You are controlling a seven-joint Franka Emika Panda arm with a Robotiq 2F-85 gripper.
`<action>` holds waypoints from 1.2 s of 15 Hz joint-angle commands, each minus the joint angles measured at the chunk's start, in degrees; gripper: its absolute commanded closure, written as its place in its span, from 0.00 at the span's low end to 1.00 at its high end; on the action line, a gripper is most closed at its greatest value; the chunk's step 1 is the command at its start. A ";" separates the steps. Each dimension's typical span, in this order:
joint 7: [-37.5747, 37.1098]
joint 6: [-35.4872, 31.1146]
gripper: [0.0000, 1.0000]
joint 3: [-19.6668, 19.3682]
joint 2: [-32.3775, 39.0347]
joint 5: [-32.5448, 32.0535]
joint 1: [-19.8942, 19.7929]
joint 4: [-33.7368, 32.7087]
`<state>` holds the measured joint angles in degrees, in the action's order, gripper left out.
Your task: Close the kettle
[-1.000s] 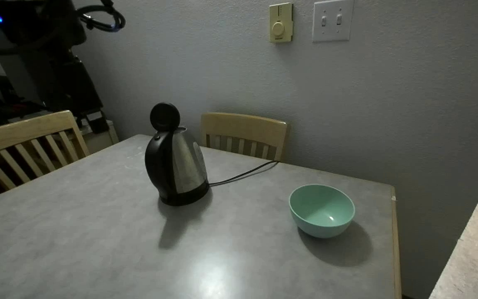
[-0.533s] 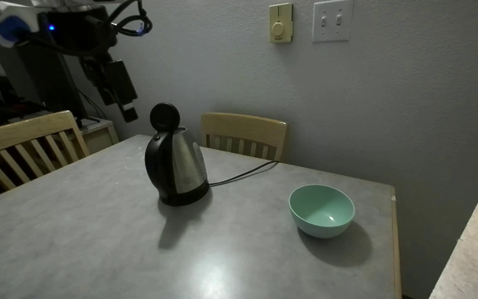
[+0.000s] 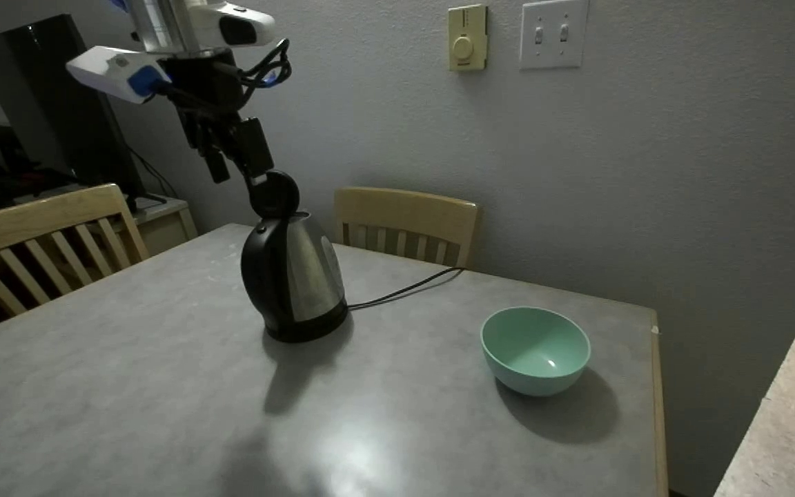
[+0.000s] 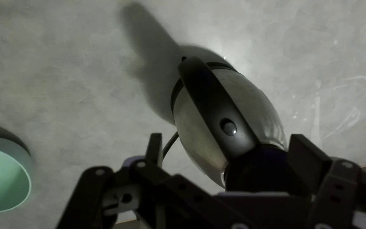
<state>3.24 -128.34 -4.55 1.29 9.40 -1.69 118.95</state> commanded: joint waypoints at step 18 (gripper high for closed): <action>5.68 -20.61 0.89 6.74 13.56 22.84 -1.01 -6.07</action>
<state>6.24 -145.08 -0.14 11.38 28.62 -1.84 115.56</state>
